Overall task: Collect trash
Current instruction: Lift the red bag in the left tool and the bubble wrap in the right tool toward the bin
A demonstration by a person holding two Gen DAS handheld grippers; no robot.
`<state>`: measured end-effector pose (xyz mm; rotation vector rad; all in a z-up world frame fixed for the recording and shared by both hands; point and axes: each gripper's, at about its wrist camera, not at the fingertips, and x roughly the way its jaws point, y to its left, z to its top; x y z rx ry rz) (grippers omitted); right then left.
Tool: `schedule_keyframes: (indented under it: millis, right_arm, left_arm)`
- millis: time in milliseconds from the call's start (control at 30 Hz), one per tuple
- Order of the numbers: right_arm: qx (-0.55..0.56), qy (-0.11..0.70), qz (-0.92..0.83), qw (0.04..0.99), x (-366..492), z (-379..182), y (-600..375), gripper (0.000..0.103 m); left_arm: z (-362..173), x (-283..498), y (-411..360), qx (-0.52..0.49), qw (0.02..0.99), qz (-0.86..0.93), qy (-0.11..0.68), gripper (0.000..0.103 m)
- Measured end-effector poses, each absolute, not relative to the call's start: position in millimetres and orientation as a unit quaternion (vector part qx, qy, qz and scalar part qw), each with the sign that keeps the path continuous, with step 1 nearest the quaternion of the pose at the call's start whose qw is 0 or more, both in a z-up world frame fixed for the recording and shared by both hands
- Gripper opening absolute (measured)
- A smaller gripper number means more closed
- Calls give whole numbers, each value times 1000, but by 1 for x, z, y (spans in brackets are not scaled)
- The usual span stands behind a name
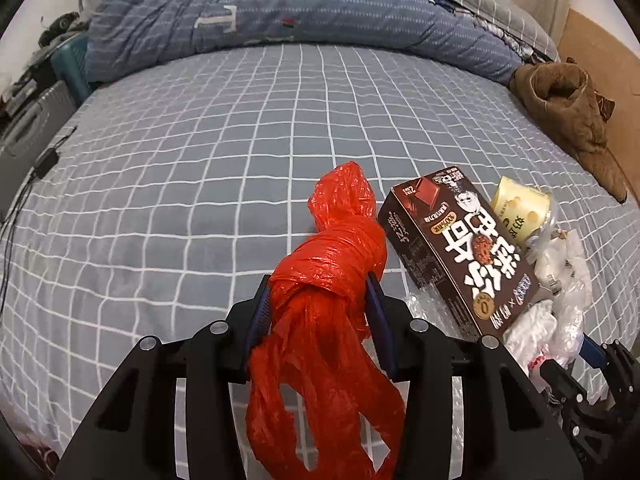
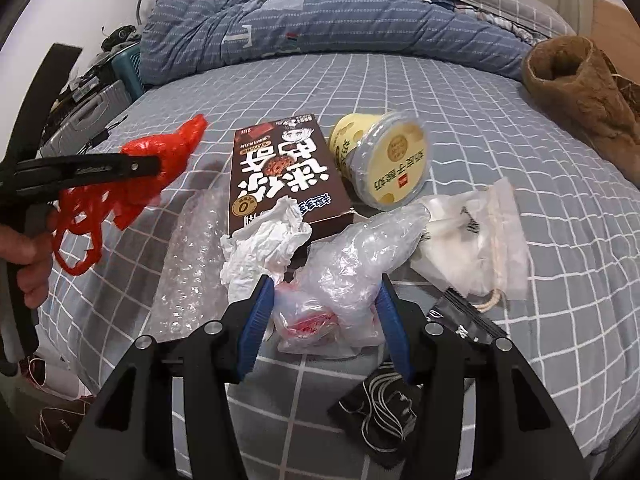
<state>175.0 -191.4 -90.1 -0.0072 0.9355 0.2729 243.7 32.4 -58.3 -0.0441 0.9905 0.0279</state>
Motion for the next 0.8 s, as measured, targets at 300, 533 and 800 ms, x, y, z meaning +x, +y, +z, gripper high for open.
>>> schedule_keyframes:
  millis: [300, 533, 800]
  right_arm:
    - [0, 434, 118, 893, 152, -61, -200, 50]
    - [11, 428, 109, 897, 130, -47, -208, 50]
    - [10, 420, 103, 902, 103, -34, -211, 50]
  left_arm:
    - [-35, 205, 33, -25, 886, 19, 462, 44]
    - [-26, 167, 25, -31, 889, 16, 458, 44]
    - [-23, 127, 18, -38, 889, 16, 457, 44]
